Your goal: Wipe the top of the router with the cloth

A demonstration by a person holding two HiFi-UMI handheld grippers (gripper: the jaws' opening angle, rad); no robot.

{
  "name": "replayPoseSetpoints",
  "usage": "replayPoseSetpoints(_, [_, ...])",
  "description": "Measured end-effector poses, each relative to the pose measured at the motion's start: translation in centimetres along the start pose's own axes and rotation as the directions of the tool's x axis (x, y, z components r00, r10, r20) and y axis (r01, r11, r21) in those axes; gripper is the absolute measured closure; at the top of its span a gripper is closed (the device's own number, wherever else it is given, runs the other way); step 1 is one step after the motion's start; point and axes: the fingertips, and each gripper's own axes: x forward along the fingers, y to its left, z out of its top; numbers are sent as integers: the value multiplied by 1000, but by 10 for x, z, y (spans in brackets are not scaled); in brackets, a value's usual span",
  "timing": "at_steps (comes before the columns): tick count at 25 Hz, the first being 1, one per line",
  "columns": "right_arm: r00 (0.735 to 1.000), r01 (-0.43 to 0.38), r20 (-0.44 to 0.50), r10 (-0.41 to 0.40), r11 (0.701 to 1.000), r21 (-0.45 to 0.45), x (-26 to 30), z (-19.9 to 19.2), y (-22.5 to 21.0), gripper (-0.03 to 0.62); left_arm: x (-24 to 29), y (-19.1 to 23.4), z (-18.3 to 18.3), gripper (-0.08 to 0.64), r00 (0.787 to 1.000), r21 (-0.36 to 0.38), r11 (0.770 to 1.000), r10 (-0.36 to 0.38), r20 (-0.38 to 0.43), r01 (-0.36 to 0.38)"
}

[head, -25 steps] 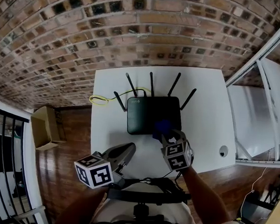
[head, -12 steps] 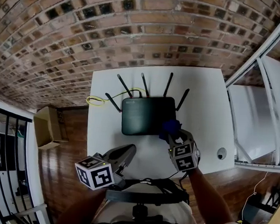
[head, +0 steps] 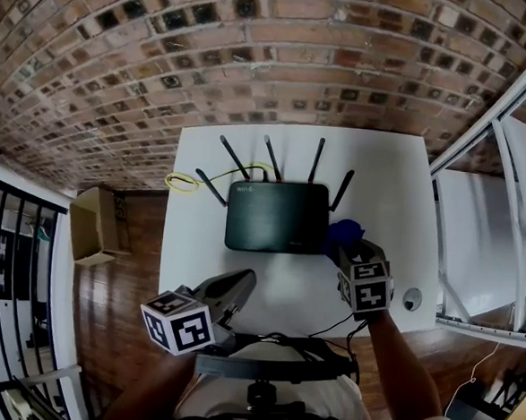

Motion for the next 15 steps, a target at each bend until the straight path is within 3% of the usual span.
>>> replayPoseSetpoints(8, [1000, -7, -1, 7, 992, 130, 30, 19, -38, 456, 10, 1, 0, 529, 997, 9, 998, 68, 24, -68])
replayPoseSetpoints(15, [993, -116, -3, 121, 960, 253, 58, 6, -28, 457, 18, 6, -11, 528, 993, 2, 993, 115, -2, -115])
